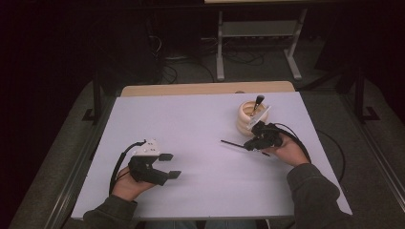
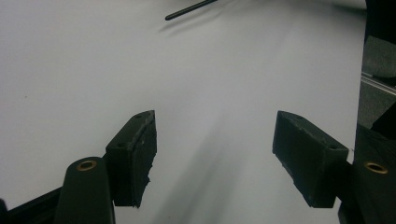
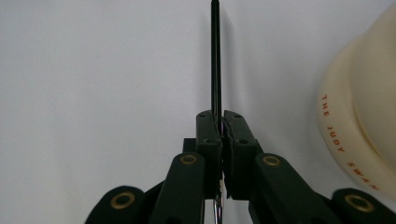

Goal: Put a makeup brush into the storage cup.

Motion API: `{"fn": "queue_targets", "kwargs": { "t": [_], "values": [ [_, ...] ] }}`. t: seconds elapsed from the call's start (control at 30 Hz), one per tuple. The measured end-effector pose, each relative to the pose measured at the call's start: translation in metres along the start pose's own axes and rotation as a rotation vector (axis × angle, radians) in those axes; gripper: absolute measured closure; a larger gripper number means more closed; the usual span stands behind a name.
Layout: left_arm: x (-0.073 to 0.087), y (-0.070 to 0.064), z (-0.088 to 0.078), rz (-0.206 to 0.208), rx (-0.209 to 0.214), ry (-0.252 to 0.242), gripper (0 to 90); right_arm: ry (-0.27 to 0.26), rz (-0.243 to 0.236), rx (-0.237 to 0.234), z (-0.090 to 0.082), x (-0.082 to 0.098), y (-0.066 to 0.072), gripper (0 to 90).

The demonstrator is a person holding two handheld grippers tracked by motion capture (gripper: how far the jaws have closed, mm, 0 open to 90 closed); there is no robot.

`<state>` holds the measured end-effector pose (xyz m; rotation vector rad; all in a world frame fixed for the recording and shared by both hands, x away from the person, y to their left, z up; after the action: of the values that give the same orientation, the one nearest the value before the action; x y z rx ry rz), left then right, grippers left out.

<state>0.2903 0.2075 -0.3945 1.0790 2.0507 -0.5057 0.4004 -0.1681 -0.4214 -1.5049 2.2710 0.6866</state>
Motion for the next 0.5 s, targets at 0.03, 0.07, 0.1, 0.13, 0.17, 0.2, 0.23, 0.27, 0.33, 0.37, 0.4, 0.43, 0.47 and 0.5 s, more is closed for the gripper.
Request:
{"fn": "queue_targets", "kwargs": {
  "t": [0.03, 0.07, 0.1, 0.13, 0.17, 0.2, 0.23, 0.27, 0.33, 0.37, 0.4, 0.43, 0.47, 0.5],
  "values": [
    [0.0, 0.0, 0.0, 0.0, 0.0, 0.0, 30.4, -0.004, -0.006, -0.003, -0.001, 0.0, 0.0, 85.2],
    [0.0, 0.0, 0.0, 0.0, 0.0, 0.0, 30.4, -0.009, -0.007, -0.01, -0.002, 0.0, 0.001, 85.2],
    [0.0, 0.0, 0.0, -0.001, 0.001, -0.002, 30.5, -0.009, -0.009, -0.005, -0.003, -0.001, 0.002, 85.2],
    [0.0, 0.001, 0.0, 0.001, 0.0, -0.003, 30.6, -0.014, -0.01, -0.004, -0.004, -0.001, 0.003, 85.2],
    [0.0, 0.001, -0.001, 0.005, -0.001, -0.003, 30.6, -0.016, -0.008, -0.014, -0.004, -0.002, 0.005, 85.3],
    [0.0, 0.001, -0.001, 0.009, -0.001, -0.004, 30.8, -0.017, -0.017, -0.011, -0.004, -0.003, 0.006, 85.3],
    [0.0, 0.0, -0.001, 0.006, 0.0, -0.007, 31.1, -0.013, -0.023, -0.012, -0.005, -0.004, 0.008, 85.2],
    [-0.001, 0.0, -0.001, 0.005, 0.001, -0.006, 31.1, -0.014, -0.029, -0.014, -0.005, -0.004, 0.009, 85.2],
    [-0.001, 0.0, -0.002, -0.002, 0.003, -0.009, 31.1, -0.021, -0.036, -0.019, -0.007, -0.006, 0.013, 85.2],
    [-0.001, 0.0, -0.002, -0.001, 0.002, -0.008, 31.2, -0.029, -0.05, -0.022, -0.008, -0.006, 0.013, 85.2],
    [-0.001, 0.001, -0.002, 0.002, 0.002, -0.007, 31.2, -0.032, -0.053, -0.022, -0.009, -0.007, 0.014, 85.2],
    [-0.001, 0.001, -0.002, 0.002, 0.002, -0.008, 31.2, -0.033, -0.057, -0.026, -0.01, -0.007, 0.015, 85.2],
    [-0.001, 0.001, -0.002, 0.006, 0.0, -0.008, 31.2, -0.038, -0.054, -0.03, -0.011, -0.007, 0.017, 85.2],
    [-0.001, 0.001, -0.002, 0.009, -0.001, -0.009, 31.2, -0.041, -0.061, -0.034, -0.012, -0.008, 0.019, 85.2]
  ]
}}
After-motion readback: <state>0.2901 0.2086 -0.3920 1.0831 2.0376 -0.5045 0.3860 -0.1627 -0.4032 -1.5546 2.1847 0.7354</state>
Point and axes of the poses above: each handheld gripper's, and its own axes: z roughly forward along the jaws, x roughly out of its underside, y roughly to its left, the point moved 1 cm from there along z, roughly forward along the jaws, and after that the axes turned 9 degrees about -x, right-handed, at the moved point
